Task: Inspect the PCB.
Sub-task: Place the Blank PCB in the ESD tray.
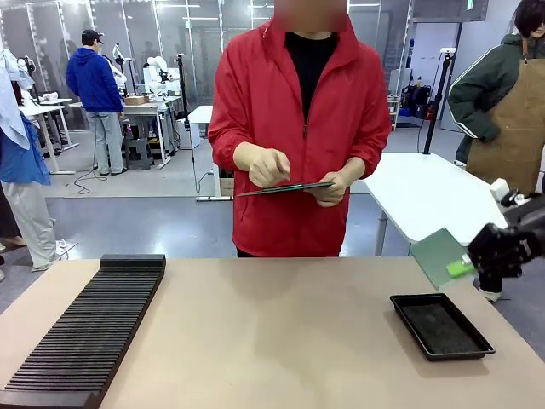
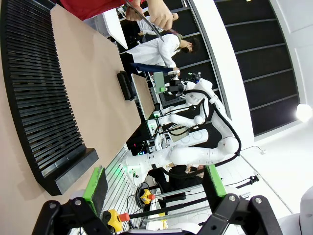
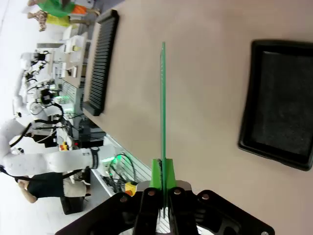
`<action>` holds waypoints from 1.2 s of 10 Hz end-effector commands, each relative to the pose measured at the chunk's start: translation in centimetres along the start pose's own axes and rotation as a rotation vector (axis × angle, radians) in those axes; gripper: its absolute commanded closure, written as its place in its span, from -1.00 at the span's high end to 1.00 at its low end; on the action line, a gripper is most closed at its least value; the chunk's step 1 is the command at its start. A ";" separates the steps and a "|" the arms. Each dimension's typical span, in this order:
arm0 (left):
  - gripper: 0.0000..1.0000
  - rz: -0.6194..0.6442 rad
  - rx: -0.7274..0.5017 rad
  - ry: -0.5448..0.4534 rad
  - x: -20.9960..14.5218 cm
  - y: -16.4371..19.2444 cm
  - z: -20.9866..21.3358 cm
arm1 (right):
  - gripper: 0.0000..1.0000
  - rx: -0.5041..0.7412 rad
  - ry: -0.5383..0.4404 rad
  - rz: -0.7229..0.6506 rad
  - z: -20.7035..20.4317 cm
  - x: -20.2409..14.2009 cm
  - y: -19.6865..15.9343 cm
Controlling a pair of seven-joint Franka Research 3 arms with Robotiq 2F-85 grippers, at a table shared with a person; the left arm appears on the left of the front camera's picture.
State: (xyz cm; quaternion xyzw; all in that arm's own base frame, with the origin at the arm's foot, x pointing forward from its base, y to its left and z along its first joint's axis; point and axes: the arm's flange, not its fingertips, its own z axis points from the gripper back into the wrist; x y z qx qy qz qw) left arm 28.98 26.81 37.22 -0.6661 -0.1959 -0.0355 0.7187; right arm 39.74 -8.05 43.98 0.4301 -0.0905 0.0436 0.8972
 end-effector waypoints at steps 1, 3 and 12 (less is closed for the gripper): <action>1.00 -0.006 0.014 0.017 -0.1 -0.3 0.2 | -0.95 -0.052 0.027 0.033 -1.3 -0.1 -1.5; 1.00 -0.006 0.014 0.017 -0.1 -0.3 0.2 | -0.95 -0.085 0.013 0.034 -2.0 -0.6 -2.2; 1.00 -0.006 0.014 0.017 -0.1 -0.3 0.2 | -0.95 -0.079 0.034 0.058 -4.0 1.6 -5.1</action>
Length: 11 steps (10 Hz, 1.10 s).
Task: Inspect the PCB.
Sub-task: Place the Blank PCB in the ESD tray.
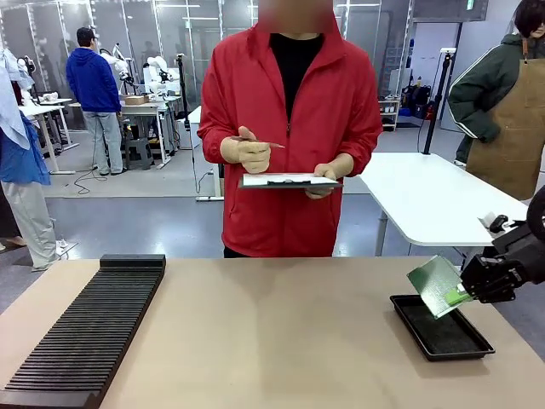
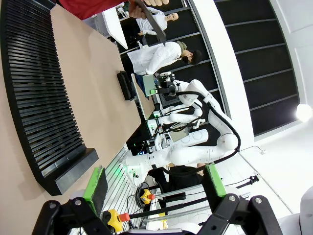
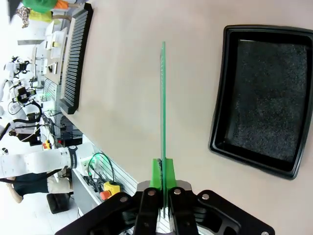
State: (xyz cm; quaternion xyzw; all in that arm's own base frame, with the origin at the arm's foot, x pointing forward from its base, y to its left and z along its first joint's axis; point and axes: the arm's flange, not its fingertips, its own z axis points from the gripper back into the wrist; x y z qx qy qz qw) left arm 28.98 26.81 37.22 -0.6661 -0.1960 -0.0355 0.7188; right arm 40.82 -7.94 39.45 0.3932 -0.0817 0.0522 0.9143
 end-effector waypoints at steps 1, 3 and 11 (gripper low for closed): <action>1.00 -0.006 0.014 0.017 -0.1 -0.3 0.2 | -0.95 -0.033 0.007 0.041 -1.3 1.7 -2.3; 1.00 -0.006 0.014 0.017 -0.1 -0.3 0.2 | -0.95 -0.060 0.013 0.013 -2.5 2.2 -4.5; 1.00 -0.006 0.014 0.017 -0.1 -0.3 0.2 | -0.95 -0.079 0.070 -0.062 -5.5 4.0 -8.1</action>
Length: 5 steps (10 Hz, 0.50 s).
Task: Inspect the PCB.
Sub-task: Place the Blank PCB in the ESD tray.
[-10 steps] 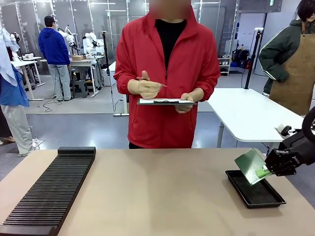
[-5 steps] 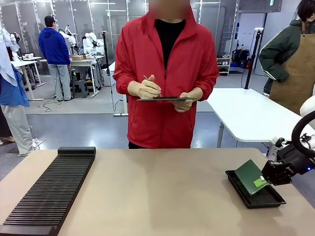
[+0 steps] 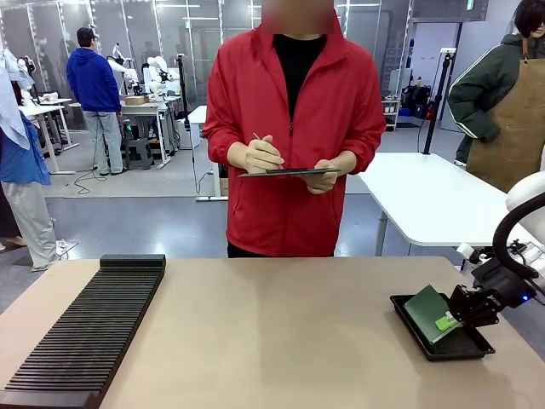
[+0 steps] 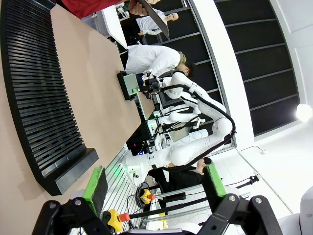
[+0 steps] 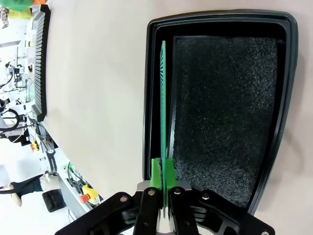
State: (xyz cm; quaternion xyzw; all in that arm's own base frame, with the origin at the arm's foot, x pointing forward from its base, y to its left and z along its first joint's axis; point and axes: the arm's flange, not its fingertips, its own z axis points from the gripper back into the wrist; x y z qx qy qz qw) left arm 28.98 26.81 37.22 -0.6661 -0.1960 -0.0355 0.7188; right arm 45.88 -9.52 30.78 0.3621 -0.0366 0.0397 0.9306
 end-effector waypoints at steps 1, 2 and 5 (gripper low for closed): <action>1.00 -0.006 0.014 0.017 -0.1 -0.3 0.2 | -0.95 -0.011 -0.007 -0.012 -0.4 1.0 -0.2; 1.00 -0.006 0.014 0.017 -0.1 -0.3 0.2 | -0.95 -0.022 -0.006 -0.021 -0.6 1.1 -0.2; 1.00 -0.006 0.014 0.017 -0.1 -0.3 0.2 | -0.57 -0.051 -0.049 -0.027 -1.3 1.2 0.0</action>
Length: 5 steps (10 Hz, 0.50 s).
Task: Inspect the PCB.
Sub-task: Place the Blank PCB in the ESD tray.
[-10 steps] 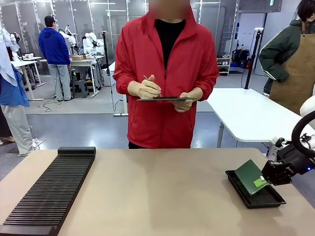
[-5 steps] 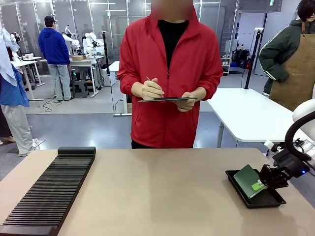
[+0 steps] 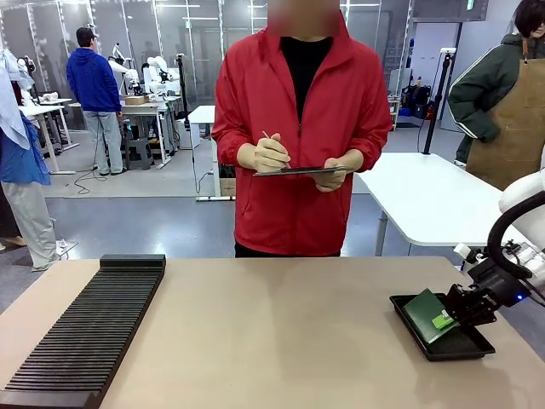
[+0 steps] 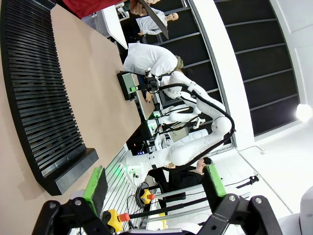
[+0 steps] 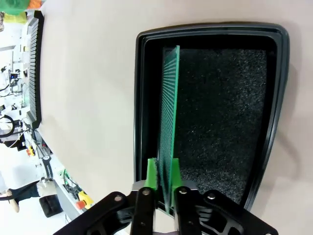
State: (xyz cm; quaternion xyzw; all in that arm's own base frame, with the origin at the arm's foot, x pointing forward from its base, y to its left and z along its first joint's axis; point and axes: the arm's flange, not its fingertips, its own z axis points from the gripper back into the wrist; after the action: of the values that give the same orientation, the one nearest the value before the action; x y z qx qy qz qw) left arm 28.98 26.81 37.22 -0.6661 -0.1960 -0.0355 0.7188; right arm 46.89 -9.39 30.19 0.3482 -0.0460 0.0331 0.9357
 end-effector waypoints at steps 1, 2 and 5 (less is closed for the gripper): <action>1.00 -0.006 0.014 0.017 -0.1 -0.3 0.2 | -0.17 -0.035 -0.040 -0.031 -0.7 0.1 0.5; 1.00 -0.006 0.014 0.017 -0.1 -0.3 0.2 | 0.04 -0.063 -0.072 -0.021 -0.7 -0.4 1.0; 1.00 -0.006 0.014 0.017 -0.1 -0.3 0.2 | 1.00 -0.149 -0.108 -0.001 0.2 -1.6 2.4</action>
State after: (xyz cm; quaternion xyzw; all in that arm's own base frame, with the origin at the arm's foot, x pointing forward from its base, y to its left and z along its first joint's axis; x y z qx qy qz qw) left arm 28.98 26.81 37.22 -0.6661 -0.1959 -0.0355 0.7187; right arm 46.04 -8.49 30.99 0.2989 -0.0904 0.0243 0.9497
